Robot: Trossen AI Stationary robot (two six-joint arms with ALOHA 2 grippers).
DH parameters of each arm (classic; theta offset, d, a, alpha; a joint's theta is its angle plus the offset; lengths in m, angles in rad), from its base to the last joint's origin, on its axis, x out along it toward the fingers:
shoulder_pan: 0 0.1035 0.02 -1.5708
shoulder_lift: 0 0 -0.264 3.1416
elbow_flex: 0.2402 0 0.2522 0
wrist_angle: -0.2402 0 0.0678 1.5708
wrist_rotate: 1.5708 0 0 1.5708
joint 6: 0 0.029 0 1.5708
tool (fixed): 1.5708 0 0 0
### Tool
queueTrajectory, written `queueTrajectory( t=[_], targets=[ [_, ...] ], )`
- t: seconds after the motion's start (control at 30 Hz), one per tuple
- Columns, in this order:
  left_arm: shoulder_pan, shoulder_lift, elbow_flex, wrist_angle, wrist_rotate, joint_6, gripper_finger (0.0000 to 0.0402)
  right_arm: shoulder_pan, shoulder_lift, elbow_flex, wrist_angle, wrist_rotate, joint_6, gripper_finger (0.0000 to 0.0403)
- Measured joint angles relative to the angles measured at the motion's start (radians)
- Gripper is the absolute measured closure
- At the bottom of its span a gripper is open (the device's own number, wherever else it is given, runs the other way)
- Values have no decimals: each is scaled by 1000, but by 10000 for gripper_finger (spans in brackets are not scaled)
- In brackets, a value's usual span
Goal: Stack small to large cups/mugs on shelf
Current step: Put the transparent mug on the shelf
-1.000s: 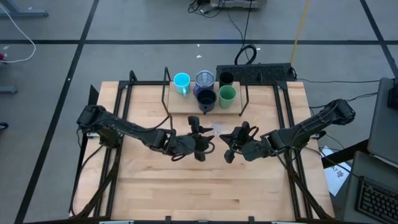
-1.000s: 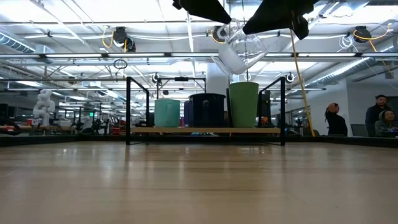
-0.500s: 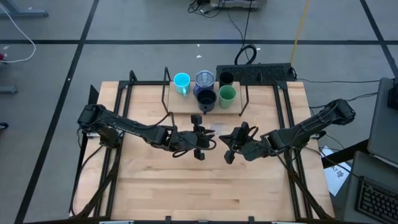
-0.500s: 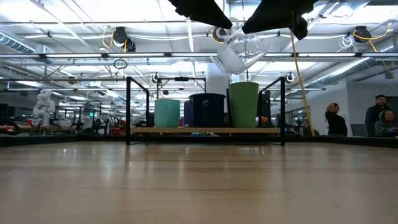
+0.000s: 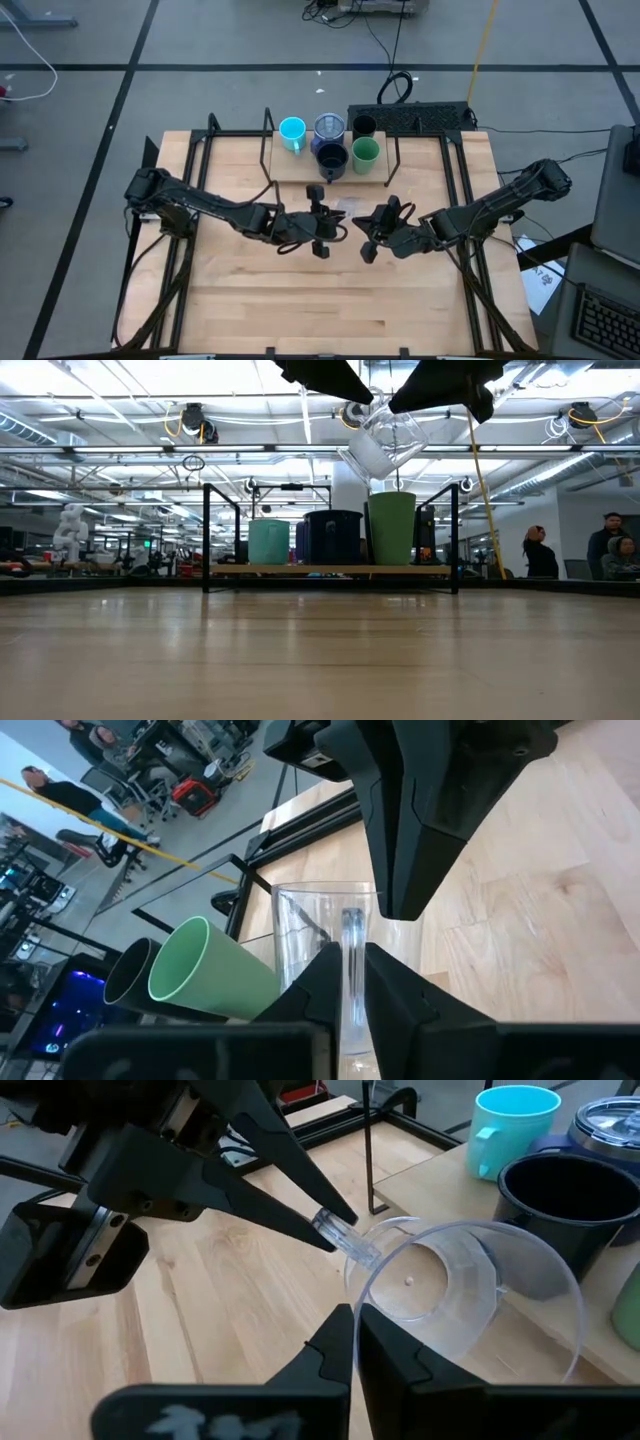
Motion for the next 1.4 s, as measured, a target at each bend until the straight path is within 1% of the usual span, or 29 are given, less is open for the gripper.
queueTrajectory(
  t=[0.07, 0.2, 0.4, 0.57, 0.7, 0.93, 1.07, 1.2, 1.4],
  targets=[
    [-5, 0, 0, 2, -3, 1, 367, 0, 0, 0, 1, 0, -6, 400],
    [-11, 0, 0, -2, -9, 1, 387, 0, 0, 0, 11, -1, -24, 400],
    [-13, -1, 0, -12, -13, 0, 377, 0, 0, 0, 31, -2, -67, 399],
    [-22, -2, 0, -13, -17, 3, 387, 2, 0, 0, 33, -3, -94, 394],
    [-33, 0, 0, -12, -29, 4, 387, 2, 0, 1, 48, -4, -117, 363],
    [-42, -1, 0, -15, -52, 5, 387, 9, -18, 1, 38, 0, -119, 269],
    [-41, -16, 0, -23, -58, -1, 387, 28, -52, 1, 19, 0, -125, 227],
    [-47, -54, -2, -60, -89, -20, 387, 64, -101, 1, -16, 0, -122, 208],
    [-54, -145, -2, -133, -113, -85, 387, 134, -158, 1, -89, 3, -117, 210]
  ],
)
